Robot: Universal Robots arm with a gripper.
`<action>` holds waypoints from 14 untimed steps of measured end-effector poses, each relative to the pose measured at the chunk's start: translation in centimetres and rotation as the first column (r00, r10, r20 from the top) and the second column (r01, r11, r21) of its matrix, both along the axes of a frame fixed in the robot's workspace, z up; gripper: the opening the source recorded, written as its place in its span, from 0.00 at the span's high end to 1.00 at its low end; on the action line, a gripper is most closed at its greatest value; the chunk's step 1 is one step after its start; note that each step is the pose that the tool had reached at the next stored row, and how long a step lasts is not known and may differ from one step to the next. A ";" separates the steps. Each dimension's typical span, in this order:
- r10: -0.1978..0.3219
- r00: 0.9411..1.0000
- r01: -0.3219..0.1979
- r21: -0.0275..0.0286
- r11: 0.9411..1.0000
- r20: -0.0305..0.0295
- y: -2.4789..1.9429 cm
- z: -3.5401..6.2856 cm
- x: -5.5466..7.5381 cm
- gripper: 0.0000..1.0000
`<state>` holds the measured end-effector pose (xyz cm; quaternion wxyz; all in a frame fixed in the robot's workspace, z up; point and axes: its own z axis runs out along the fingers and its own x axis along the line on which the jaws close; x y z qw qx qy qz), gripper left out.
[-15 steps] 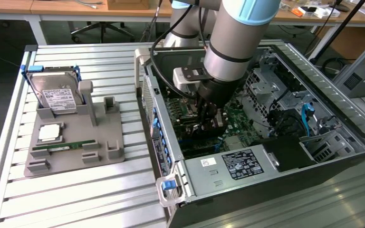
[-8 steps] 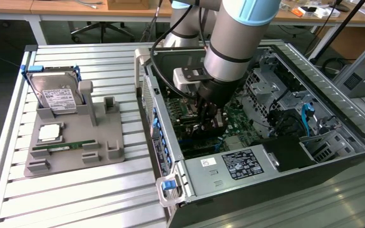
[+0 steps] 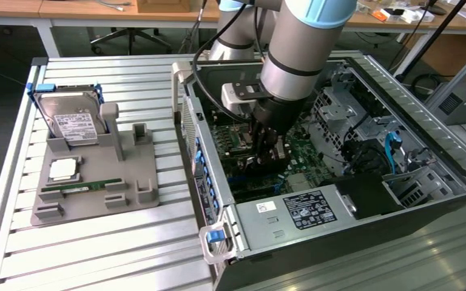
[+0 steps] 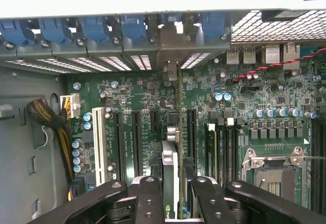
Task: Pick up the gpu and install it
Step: 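Insert the gpu into the slot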
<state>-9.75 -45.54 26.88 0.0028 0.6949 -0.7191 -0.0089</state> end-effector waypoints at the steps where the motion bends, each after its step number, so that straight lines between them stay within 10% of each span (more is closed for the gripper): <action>1: 0.000 1.000 0.000 0.000 1.000 0.000 0.00 0.00 0.0 0.73; 14: 0.005 1.000 -0.005 -0.003 1.000 0.000 0.10 0.09 0.0 0.73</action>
